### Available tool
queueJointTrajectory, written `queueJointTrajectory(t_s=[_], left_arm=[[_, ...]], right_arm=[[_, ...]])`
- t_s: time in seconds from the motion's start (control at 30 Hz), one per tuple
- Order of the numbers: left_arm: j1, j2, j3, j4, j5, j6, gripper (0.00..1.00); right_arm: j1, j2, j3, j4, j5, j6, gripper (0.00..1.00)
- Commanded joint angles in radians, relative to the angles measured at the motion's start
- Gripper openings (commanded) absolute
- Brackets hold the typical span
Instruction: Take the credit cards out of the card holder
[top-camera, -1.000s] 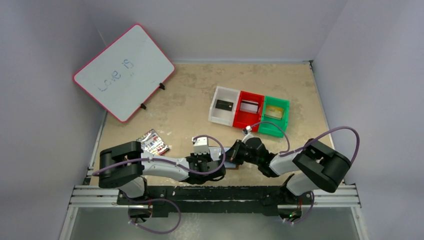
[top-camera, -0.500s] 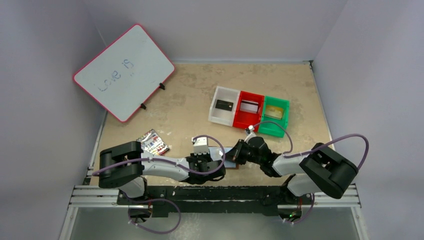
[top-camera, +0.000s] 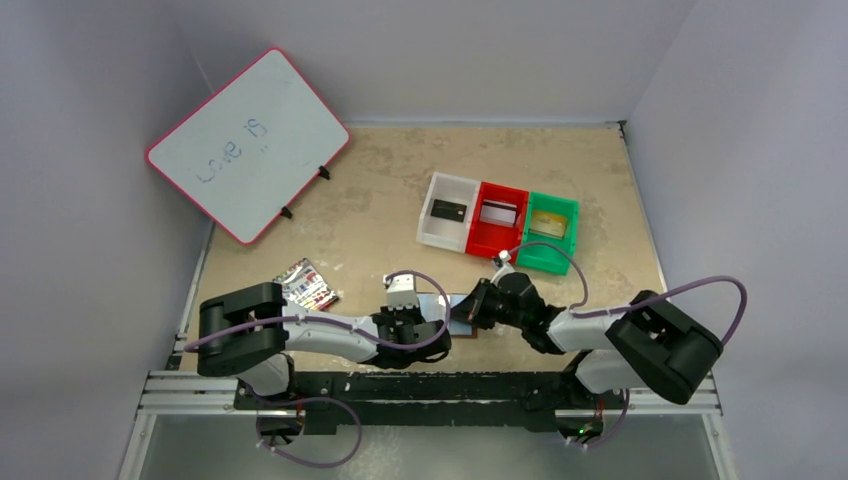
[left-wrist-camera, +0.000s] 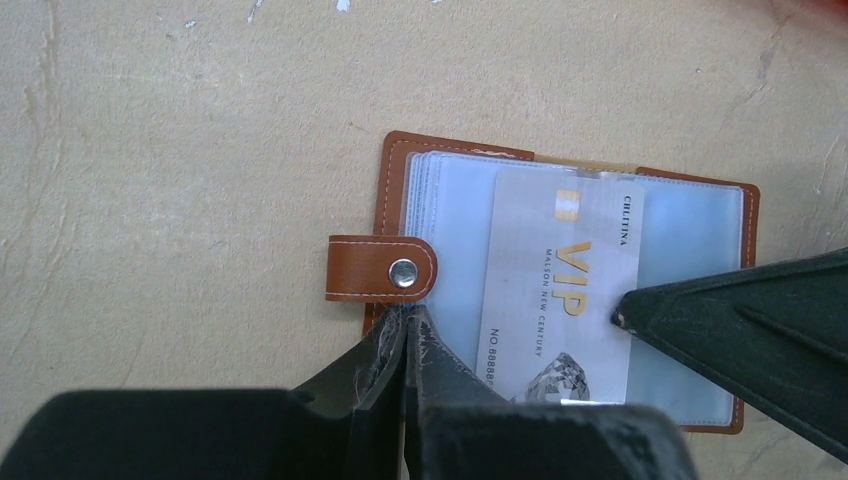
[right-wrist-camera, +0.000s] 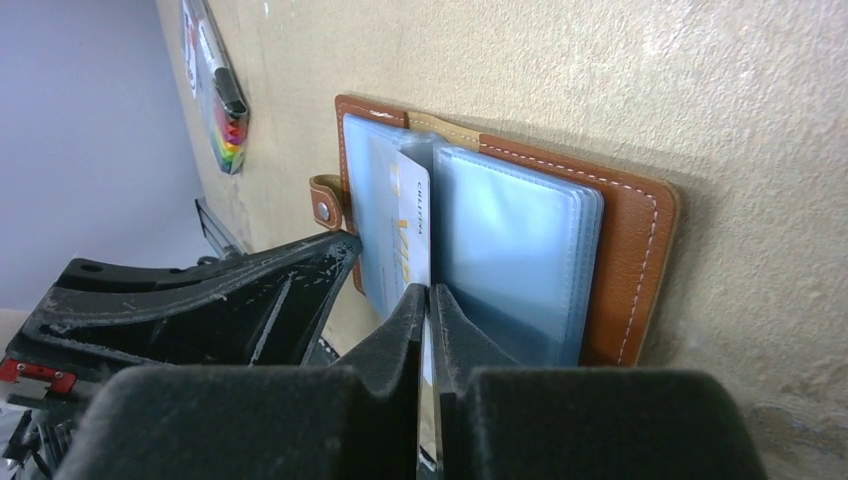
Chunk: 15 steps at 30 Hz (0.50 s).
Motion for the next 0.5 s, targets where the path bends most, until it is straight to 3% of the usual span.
queueJointTrajectory(t_s=[0.0, 0.17, 0.37, 0.47], left_arm=[[0.0, 0.005, -0.014, -0.015, 0.013, -0.003, 0.0], [0.0, 0.005, -0.026, 0.004, 0.023, -0.016, 0.0], [0.001, 0.006, -0.024, 0.002, 0.024, -0.013, 0.0], [0.0, 0.004, -0.024, 0.003, 0.023, -0.012, 0.0]], right_arm=[[-0.004, 0.037, 0.007, 0.099, -0.021, 0.006, 0.08], [-0.005, 0.092, 0.009, 0.168, -0.023, 0.021, 0.15], [-0.004, 0.116, -0.003, 0.211, -0.029, 0.034, 0.16], [-0.004, 0.108, -0.001, 0.195, -0.02, 0.029, 0.22]])
